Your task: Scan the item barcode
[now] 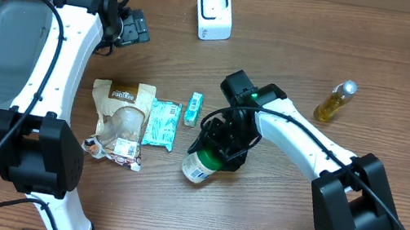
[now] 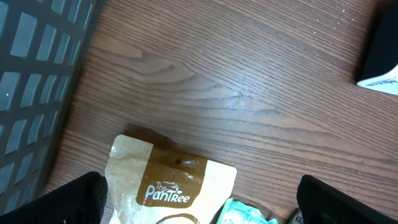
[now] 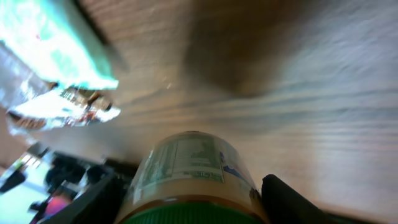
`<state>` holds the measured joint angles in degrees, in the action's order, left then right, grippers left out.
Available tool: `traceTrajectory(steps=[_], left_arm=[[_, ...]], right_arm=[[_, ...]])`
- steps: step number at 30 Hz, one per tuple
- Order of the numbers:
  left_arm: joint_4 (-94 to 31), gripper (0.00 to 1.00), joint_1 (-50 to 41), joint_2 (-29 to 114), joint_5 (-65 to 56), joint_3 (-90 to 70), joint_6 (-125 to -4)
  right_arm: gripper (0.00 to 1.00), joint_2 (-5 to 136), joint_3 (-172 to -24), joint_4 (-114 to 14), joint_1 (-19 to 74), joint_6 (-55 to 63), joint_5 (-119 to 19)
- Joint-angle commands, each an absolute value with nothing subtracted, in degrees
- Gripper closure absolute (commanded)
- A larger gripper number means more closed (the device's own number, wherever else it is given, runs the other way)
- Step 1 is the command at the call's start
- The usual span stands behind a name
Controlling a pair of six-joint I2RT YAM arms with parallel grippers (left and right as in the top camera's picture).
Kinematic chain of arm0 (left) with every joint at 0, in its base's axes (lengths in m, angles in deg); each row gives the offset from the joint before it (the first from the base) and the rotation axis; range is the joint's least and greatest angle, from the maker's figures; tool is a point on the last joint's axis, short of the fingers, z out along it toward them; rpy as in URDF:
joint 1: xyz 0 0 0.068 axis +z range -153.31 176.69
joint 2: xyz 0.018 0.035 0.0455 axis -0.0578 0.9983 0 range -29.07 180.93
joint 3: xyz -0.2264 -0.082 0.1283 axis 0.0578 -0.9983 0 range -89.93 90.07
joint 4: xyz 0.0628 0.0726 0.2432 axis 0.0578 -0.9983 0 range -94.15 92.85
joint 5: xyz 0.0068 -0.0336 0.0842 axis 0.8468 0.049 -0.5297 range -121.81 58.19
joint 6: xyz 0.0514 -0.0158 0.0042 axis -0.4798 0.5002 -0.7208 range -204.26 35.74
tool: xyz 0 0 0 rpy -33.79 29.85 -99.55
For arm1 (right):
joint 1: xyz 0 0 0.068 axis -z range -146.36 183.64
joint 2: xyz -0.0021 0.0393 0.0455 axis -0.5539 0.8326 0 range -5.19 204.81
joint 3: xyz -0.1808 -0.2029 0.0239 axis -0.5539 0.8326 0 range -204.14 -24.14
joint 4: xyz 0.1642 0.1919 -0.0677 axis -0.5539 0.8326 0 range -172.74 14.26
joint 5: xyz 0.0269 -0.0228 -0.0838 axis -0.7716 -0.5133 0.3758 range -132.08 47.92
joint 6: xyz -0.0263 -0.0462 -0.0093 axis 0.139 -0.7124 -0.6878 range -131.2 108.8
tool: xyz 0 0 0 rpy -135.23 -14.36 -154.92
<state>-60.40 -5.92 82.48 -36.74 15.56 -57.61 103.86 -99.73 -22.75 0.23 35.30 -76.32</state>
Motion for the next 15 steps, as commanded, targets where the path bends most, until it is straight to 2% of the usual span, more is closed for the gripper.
traceTrajectory(steps=[1, 7, 15], left_arm=[[-60.35, 0.0, -5.95, 81.71, -36.48, 16.63, -57.04], [-60.35, 0.0, -5.95, 81.71, -36.48, 16.63, -57.02], [-60.35, 0.0, -5.95, 81.71, -36.48, 16.61, -57.02]], right_arm=[[0.76, 102.18, -100.67, -22.86, 0.4, 35.5, -69.3], [0.76, 102.18, -100.67, -23.52, 0.4, 35.5, -61.13], [0.76, 102.18, -100.67, -25.2, 0.4, 35.48, -57.85]])
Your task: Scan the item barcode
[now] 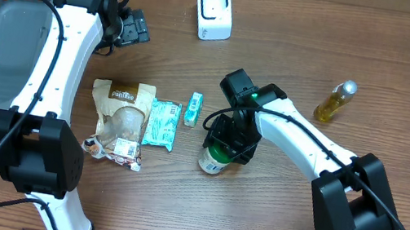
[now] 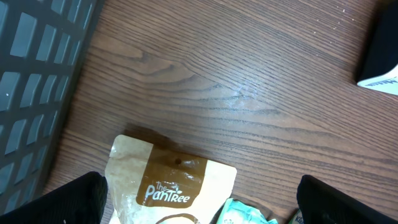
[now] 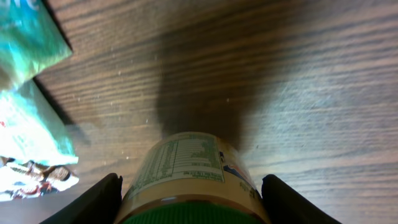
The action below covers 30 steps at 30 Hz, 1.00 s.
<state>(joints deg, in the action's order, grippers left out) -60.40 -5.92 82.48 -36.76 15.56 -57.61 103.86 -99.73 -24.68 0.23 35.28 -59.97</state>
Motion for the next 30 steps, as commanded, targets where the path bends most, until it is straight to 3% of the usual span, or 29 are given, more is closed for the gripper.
traceTrajectory(steps=[1, 30], left_arm=[[-60.35, 0.0, -5.95, 81.71, -36.48, 16.63, -57.02], [-60.35, 0.0, -5.95, 81.71, -36.48, 16.61, -57.04]], right_arm=[[0.76, 102.18, -100.67, -25.46, 0.4, 35.48, -57.57], [0.76, 102.18, -100.67, -26.91, 0.4, 35.46, -57.06]])
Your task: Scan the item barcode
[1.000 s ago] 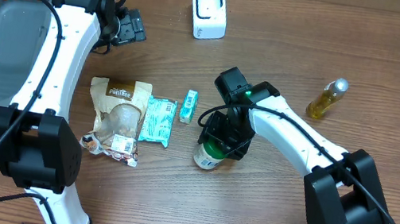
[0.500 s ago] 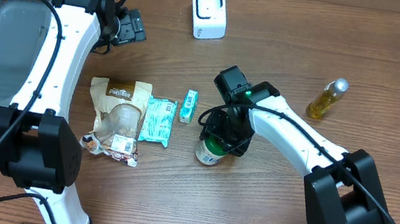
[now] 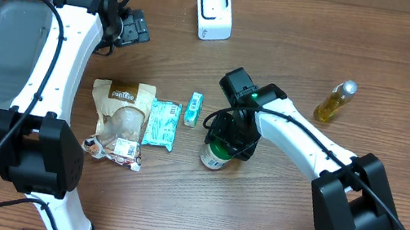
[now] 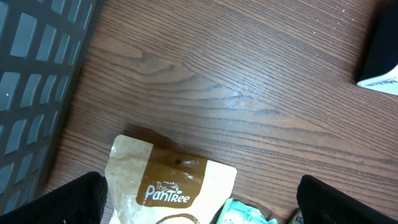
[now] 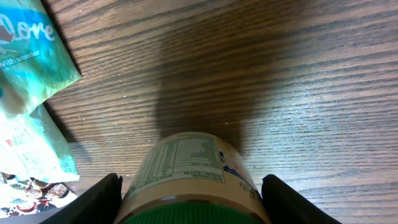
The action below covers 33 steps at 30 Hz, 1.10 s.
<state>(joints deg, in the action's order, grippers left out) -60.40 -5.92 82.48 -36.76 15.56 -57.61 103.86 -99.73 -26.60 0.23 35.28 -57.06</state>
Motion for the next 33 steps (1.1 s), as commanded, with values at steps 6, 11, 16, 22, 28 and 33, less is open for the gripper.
traceTrajectory(steps=[6, 11, 16, 22, 28, 33], left_arm=[[-60.35, 0.01, -5.95, 81.71, -36.48, 16.63, -57.02], [-60.35, 0.0, -5.95, 81.71, -36.48, 16.63, -57.04], [-60.35, 0.01, -5.95, 81.71, -36.48, 16.63, -57.02], [-60.35, 0.0, -5.95, 81.71, -36.48, 16.63, -57.04], [-60.33, 0.0, -5.95, 81.71, -36.48, 16.63, -57.04], [-60.35, 0.0, -5.95, 81.71, -36.48, 16.63, -57.02]], right_arm=[[0.76, 102.18, -100.67, -27.34, 0.4, 35.24, -57.06], [0.76, 102.18, -100.67, -28.81, 0.4, 35.26, -57.08], [0.77, 102.18, -100.67, -30.42, 0.4, 35.24, -57.06], [0.77, 102.18, -100.67, -32.68, 0.53, 31.67, -57.04], [0.77, 102.18, -100.67, -34.58, 1.78, 30.52, -57.06], [0.78, 102.18, -100.67, -36.13, 3.55, 30.52, -57.08]])
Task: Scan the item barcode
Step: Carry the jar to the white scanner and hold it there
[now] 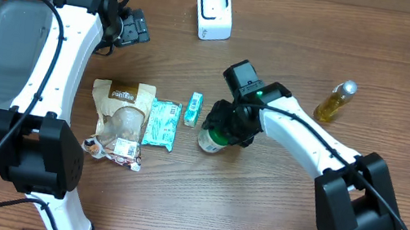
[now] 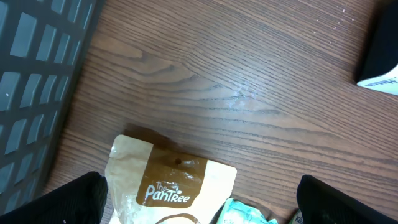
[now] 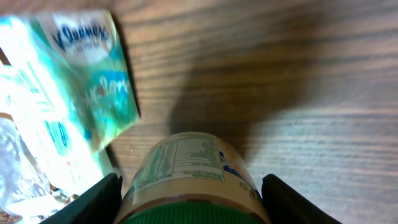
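Observation:
A jar with a green lid and a printed label [image 1: 211,139] [image 3: 193,171] is held at its lid end by my right gripper [image 1: 229,129] [image 3: 193,199], which is shut on it just right of the small green tissue pack [image 1: 194,107]. The white barcode scanner [image 1: 214,12] stands at the back of the table. My left gripper [image 1: 130,27] [image 2: 199,205] hangs open above the table at the back left, over the top of the brown PanTree pouch [image 2: 168,186] [image 1: 122,118], holding nothing.
A teal wipes packet [image 1: 161,123] [image 3: 68,118] lies between the pouch and the tissue pack. A yellow oil bottle [image 1: 334,101] lies at the right. A grey wire basket fills the left edge.
My right gripper has carried the jar a little toward the back and left, closer to the tissue pack. The left arm has not moved.
The jar was tilted in my right gripper near the table's front, beside the wipes packet. Then it hung more upright a little to the right and stayed there. Now it is held further back, next to the tissue pack. The left arm stayed still throughout.

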`<state>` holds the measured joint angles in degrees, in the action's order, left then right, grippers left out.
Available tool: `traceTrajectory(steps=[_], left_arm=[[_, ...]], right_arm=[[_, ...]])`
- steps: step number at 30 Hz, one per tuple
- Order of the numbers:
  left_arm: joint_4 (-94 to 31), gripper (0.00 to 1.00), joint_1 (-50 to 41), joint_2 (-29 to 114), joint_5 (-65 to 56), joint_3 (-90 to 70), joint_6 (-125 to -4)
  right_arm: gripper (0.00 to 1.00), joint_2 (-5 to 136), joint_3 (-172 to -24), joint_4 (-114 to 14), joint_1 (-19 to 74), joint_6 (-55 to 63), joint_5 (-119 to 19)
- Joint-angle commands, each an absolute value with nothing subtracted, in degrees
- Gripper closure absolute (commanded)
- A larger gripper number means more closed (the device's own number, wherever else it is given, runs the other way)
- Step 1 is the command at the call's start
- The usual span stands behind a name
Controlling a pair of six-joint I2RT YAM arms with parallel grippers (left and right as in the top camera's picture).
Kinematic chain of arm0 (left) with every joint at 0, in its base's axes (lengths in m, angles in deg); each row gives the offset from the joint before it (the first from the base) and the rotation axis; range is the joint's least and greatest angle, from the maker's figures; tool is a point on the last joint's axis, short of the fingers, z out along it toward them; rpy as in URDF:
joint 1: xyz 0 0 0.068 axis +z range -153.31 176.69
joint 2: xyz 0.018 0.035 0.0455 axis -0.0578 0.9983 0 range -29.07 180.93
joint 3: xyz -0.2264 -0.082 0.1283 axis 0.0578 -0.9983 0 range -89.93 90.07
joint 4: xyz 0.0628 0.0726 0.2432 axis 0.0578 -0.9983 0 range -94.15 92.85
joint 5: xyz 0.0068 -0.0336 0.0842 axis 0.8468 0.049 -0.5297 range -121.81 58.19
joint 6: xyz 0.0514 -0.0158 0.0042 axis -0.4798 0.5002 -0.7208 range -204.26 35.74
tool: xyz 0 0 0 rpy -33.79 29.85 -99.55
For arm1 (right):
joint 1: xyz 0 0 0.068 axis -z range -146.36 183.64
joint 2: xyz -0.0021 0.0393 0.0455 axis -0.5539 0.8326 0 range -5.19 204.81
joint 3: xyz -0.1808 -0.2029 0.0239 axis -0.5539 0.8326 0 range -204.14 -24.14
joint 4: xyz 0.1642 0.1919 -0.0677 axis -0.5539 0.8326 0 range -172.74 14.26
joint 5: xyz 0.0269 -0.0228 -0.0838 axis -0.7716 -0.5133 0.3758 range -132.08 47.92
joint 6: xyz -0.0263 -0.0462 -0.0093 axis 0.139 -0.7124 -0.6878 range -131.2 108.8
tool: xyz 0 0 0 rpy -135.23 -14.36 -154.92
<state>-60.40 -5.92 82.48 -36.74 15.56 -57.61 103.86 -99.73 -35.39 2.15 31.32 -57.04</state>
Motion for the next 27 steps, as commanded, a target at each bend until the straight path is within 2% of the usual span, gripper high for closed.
traceTrajectory(steps=[1, 13, 16, 22, 27], left_arm=[[-60.33, 0.0, -5.95, 81.71, -36.48, 16.63, -57.04], [-60.35, 0.0, -5.95, 81.71, -36.48, 16.63, -57.04], [-60.33, 0.0, -5.95, 81.71, -36.48, 16.63, -57.02], [-60.35, 0.0, -5.95, 81.71, -36.48, 16.63, -57.02], [-60.35, 0.0, -5.95, 81.71, -36.48, 16.63, -57.02]], right_arm=[[0.78, 102.18, -100.67, -36.26, 3.92, 30.52, -57.08], [0.8, 102.18, -102.75, -37.29, 7.37, 22.95, -57.39], [0.8, 102.18, -109.22, -32.83, 7.92, 19.81, -57.63], [0.75, 102.18, -130.99, -20.39, 7.99, 8.99, -56.8], [0.77, 102.18, -142.94, -18.8, 7.99, 8.44, -53.06]])
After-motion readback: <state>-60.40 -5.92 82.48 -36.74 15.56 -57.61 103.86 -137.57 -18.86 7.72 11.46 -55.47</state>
